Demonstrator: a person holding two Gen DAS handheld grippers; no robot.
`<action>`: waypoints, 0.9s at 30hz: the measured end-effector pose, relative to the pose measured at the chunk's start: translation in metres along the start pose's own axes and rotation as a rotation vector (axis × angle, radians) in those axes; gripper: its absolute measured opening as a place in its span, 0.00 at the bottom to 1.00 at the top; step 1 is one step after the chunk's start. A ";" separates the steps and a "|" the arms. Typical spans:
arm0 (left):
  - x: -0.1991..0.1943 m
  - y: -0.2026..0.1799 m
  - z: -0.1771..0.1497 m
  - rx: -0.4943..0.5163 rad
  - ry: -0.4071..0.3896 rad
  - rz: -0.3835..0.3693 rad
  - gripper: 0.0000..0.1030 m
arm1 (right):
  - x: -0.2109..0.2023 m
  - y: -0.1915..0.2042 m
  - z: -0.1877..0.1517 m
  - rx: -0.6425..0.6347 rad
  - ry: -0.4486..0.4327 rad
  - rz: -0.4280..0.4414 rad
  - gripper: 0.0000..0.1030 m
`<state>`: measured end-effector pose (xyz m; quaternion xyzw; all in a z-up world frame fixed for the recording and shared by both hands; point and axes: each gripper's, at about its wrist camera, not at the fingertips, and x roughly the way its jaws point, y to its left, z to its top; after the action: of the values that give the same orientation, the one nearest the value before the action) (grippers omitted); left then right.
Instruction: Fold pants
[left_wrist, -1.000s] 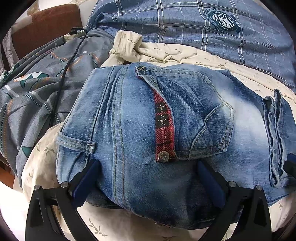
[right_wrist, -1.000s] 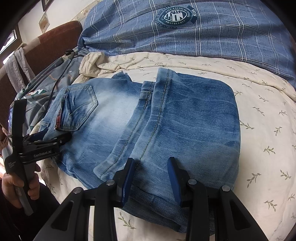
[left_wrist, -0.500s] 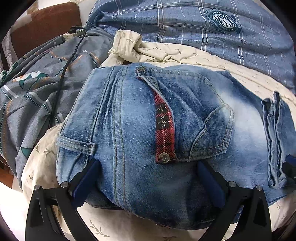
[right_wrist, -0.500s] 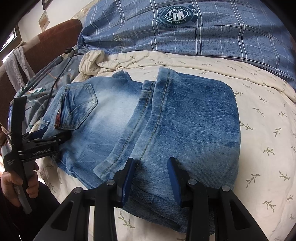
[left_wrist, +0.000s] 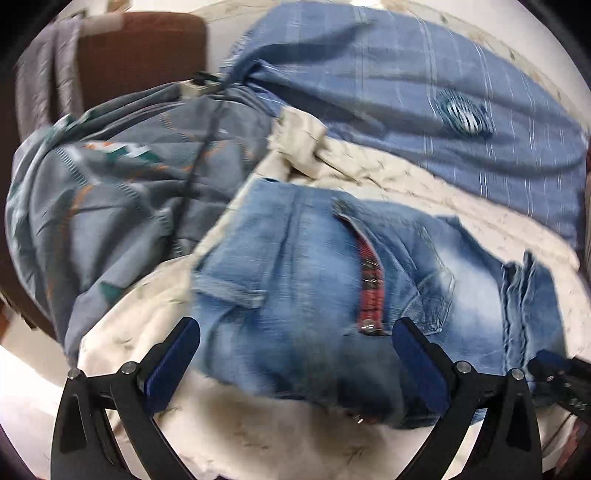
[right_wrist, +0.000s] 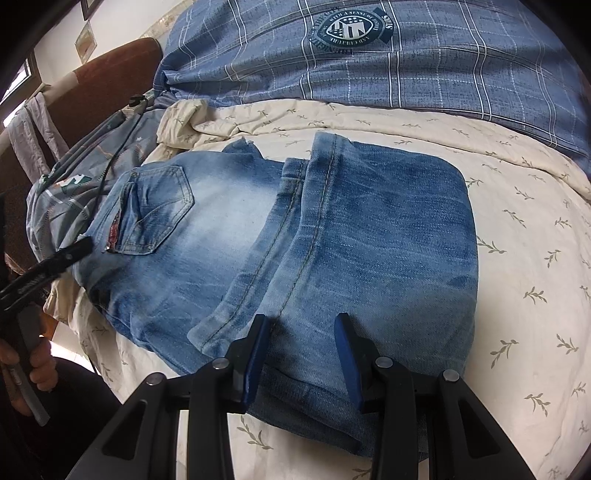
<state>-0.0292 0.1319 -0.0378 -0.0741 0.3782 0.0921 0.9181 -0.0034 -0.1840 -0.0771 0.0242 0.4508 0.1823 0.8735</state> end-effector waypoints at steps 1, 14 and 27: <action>-0.003 0.008 0.000 -0.023 0.005 -0.012 1.00 | 0.000 0.000 0.000 0.000 0.000 -0.003 0.40; 0.007 0.051 -0.007 -0.318 0.274 -0.165 1.00 | 0.000 -0.003 0.002 0.035 0.022 0.012 0.39; 0.036 0.048 -0.015 -0.481 0.344 -0.290 0.83 | -0.002 -0.005 0.001 0.022 0.035 0.032 0.40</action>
<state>-0.0250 0.1793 -0.0768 -0.3564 0.4807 0.0333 0.8005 -0.0025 -0.1891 -0.0757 0.0379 0.4676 0.1919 0.8620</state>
